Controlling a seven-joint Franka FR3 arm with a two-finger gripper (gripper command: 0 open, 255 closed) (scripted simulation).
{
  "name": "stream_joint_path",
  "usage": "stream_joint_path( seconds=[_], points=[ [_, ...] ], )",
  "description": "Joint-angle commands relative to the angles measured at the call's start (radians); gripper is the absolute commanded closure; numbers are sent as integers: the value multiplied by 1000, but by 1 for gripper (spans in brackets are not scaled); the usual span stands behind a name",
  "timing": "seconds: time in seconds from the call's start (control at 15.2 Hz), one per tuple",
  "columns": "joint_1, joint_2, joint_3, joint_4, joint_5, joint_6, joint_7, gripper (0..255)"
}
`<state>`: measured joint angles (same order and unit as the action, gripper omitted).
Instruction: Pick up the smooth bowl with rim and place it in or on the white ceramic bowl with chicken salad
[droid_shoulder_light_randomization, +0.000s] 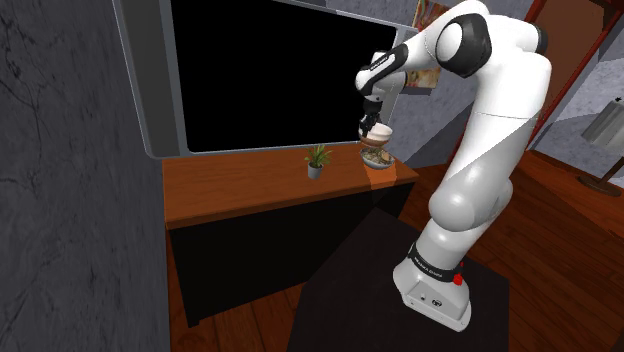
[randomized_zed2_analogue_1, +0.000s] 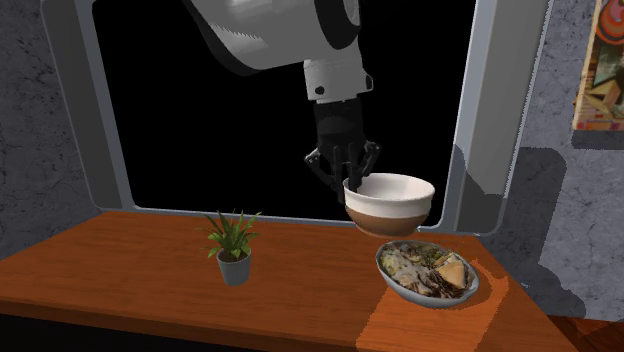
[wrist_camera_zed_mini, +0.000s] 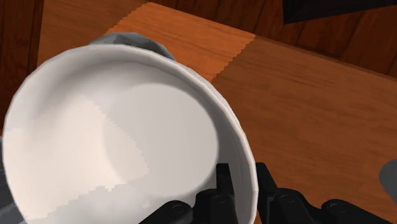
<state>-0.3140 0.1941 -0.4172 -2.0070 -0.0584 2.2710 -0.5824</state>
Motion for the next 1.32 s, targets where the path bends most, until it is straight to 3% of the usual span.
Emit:
stream_joint_path(
  seconds=[0.0,0.33,1.25],
  points=[
    [-34,29,-12,40,24,-8,-59,255],
    [-120,111,-30,154,85,-37,-188,255],
    [-140,211,-5,90,133,120,-207,255]
  ],
)
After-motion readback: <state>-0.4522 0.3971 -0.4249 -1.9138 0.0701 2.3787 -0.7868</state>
